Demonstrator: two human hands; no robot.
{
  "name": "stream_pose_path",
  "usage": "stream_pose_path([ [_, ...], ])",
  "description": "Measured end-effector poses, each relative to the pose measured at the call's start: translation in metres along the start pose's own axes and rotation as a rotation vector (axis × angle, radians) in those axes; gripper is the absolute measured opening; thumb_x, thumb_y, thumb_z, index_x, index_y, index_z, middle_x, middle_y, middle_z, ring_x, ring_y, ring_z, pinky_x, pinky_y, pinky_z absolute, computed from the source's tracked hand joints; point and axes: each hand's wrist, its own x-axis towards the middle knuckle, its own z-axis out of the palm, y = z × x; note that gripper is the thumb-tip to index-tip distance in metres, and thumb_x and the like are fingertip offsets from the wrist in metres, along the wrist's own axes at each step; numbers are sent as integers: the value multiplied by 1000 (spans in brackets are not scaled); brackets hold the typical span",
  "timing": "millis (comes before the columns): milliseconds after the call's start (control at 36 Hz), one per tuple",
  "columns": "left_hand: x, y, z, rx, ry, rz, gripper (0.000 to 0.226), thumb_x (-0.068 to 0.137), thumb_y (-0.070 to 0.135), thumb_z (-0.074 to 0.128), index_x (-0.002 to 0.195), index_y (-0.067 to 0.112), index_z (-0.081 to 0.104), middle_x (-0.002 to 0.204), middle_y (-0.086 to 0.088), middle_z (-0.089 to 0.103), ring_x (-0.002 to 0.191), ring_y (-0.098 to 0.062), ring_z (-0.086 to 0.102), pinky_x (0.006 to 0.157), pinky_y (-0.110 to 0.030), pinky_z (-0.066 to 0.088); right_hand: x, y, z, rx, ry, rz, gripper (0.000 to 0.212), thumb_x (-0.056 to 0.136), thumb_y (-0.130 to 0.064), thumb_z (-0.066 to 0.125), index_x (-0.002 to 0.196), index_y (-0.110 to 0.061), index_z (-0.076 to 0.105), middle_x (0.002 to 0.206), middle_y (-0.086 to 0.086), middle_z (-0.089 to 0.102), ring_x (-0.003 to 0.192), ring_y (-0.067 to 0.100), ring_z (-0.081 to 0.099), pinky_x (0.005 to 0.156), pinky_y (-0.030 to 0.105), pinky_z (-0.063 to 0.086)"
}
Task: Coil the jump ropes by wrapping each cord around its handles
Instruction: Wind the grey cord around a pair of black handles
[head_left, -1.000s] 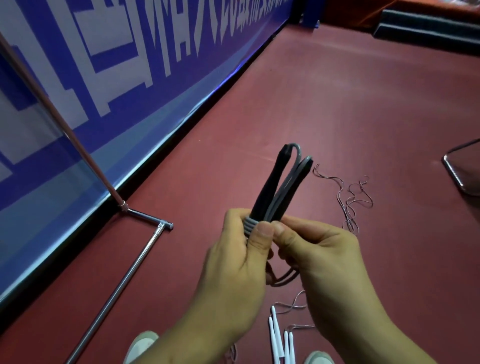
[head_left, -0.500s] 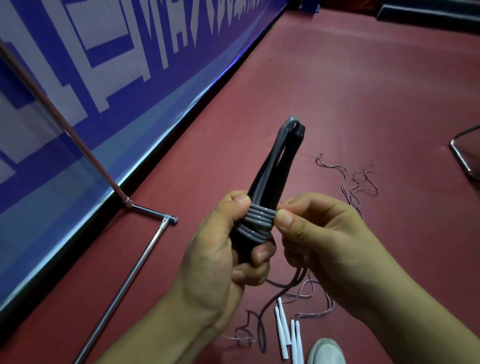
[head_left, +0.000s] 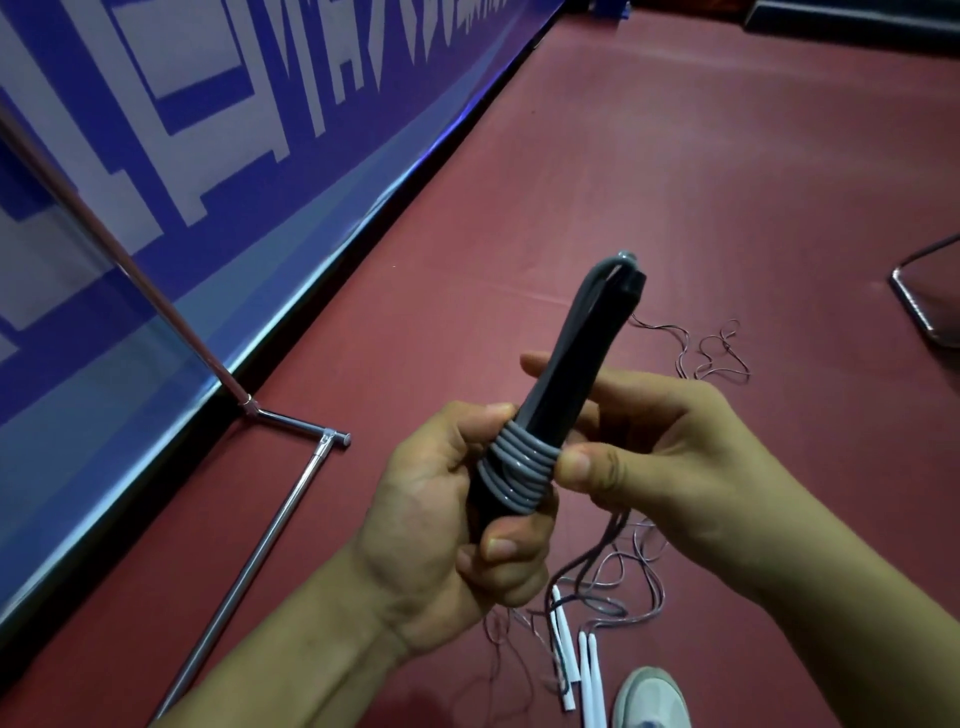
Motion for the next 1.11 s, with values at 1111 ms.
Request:
stream_pose_path([
  [1111,4,-19,2,282,269,469,45,99,48,40,128,23,64,73,-14,51,49,-14,33,49,-26,32,1,3,19,189,305,141,31,66,-13,77,94,-1,74,84,13,65,54,20,57,47,28,49],
])
